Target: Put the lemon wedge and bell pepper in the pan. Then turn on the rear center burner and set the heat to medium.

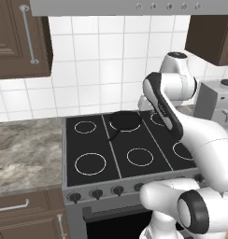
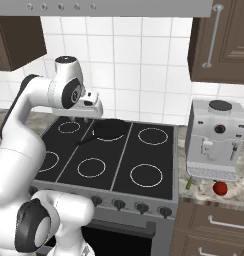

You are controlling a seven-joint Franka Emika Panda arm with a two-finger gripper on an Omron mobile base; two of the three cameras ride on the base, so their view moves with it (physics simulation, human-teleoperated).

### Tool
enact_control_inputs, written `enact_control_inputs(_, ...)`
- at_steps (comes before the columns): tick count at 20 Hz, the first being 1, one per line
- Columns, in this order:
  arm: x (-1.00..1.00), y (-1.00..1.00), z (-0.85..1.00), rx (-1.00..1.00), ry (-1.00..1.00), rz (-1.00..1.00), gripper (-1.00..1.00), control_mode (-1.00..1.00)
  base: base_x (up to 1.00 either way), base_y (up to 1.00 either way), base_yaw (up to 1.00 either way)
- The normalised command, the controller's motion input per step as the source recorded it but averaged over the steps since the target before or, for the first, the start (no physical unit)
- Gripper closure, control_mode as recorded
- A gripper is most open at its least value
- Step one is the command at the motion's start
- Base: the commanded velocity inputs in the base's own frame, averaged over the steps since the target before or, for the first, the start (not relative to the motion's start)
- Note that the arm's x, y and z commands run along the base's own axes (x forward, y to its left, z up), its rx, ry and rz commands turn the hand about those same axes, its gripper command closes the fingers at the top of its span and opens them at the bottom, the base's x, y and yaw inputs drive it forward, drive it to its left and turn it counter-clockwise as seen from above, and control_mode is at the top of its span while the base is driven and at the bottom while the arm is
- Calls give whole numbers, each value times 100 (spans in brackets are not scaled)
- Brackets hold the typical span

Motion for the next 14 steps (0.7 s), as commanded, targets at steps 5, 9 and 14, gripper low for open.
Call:
enact_control_inputs(5, -2, -18, 0, 1, 0, 0, -100, -100, 0, 0, 0)
enact_control_inputs(9, -8, -34, 0, 3, -1, 0, -100, -100, 0, 0, 0)
enact_control_inputs(14, -5, -38, 0, 4, -2, 0, -100, -100, 0, 0, 0)
